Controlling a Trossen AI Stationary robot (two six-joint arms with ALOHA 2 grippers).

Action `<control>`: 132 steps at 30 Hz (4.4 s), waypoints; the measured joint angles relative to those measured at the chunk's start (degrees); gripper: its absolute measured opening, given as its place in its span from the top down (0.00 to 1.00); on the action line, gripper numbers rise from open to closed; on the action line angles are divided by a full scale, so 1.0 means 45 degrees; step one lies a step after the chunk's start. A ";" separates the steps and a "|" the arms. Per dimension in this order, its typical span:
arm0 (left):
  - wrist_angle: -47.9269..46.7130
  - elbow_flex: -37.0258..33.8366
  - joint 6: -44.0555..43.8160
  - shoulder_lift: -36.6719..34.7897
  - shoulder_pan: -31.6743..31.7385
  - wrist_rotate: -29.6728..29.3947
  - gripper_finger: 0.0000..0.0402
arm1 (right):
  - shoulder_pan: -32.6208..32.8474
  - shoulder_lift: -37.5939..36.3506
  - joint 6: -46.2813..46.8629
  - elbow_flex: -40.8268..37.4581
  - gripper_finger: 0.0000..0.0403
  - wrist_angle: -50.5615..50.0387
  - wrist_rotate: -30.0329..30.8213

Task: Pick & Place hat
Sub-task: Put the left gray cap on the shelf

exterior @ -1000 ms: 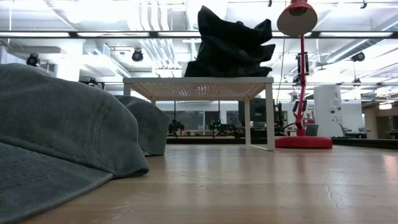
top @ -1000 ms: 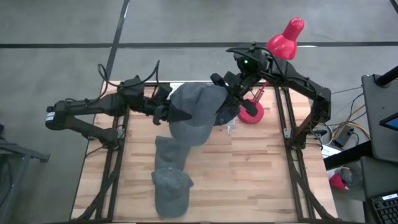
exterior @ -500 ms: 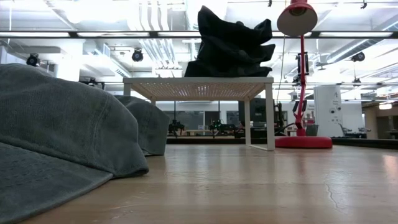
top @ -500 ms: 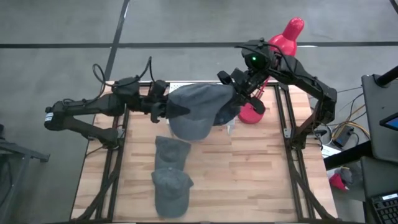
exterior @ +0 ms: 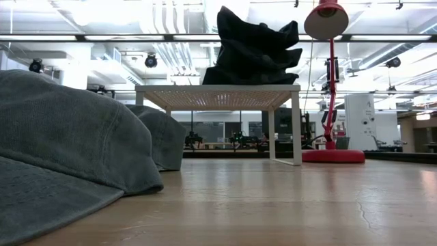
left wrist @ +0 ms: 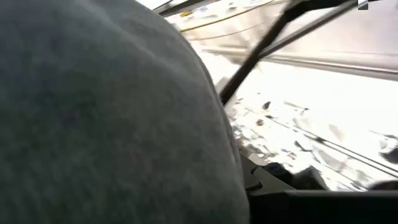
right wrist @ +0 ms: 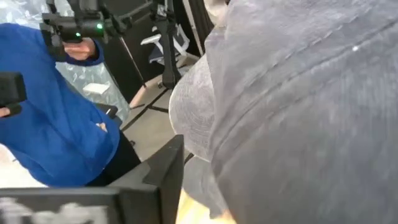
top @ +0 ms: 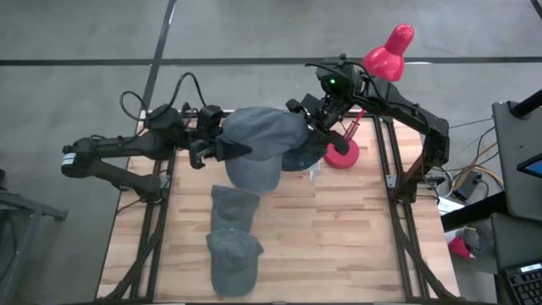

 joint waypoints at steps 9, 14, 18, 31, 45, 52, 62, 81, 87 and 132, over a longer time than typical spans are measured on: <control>0.3436 -0.1609 -0.0828 -0.0406 0.0000 0.0648 1.00 | -0.1021 -0.0246 0.0629 0.0005 0.55 0.0252 0.0094; 0.4554 -0.2642 -0.0961 -0.0968 -0.0010 0.0809 1.00 | -0.1351 -0.0340 0.1142 0.0000 0.55 0.0247 0.0169; 0.4935 -0.3717 -0.0634 -0.1897 -0.0012 0.0457 1.00 | -0.1435 -0.0403 0.1330 -0.0010 0.55 0.0248 0.0183; 0.4758 -0.8401 -0.0598 -0.4310 0.0005 -0.5100 1.00 | -0.1426 -0.0651 0.1580 -0.0010 0.55 0.0242 0.0137; 0.3813 -0.9462 -0.0690 -0.3339 0.1363 -0.5475 1.00 | -0.1387 -0.0656 0.1575 -0.0010 0.55 0.0242 0.0100; 0.3398 -0.9457 -0.1211 -0.2757 0.2495 -0.4283 1.00 | -0.1387 -0.0656 0.1587 -0.0010 0.55 0.0237 -0.0010; 0.3334 -0.8587 -0.1764 -0.1465 0.4059 -0.1438 1.00 | -0.1387 -0.0656 0.1614 -0.0010 0.55 0.0237 -0.0010; 0.2124 -0.7208 -0.1951 -0.0031 0.5338 0.0562 0.99 | -0.1387 -0.0656 0.1662 -0.0010 0.55 0.0242 -0.0005; 0.2054 -0.7360 -0.1872 -0.0043 0.5548 0.0563 0.99 | -0.1387 -0.0656 0.1618 -0.0010 0.55 0.0242 0.0000; 0.0883 -0.7417 0.0063 -0.0220 0.6834 0.2673 0.99 | -0.1387 -0.0656 0.1667 -0.0010 0.55 0.0780 0.0029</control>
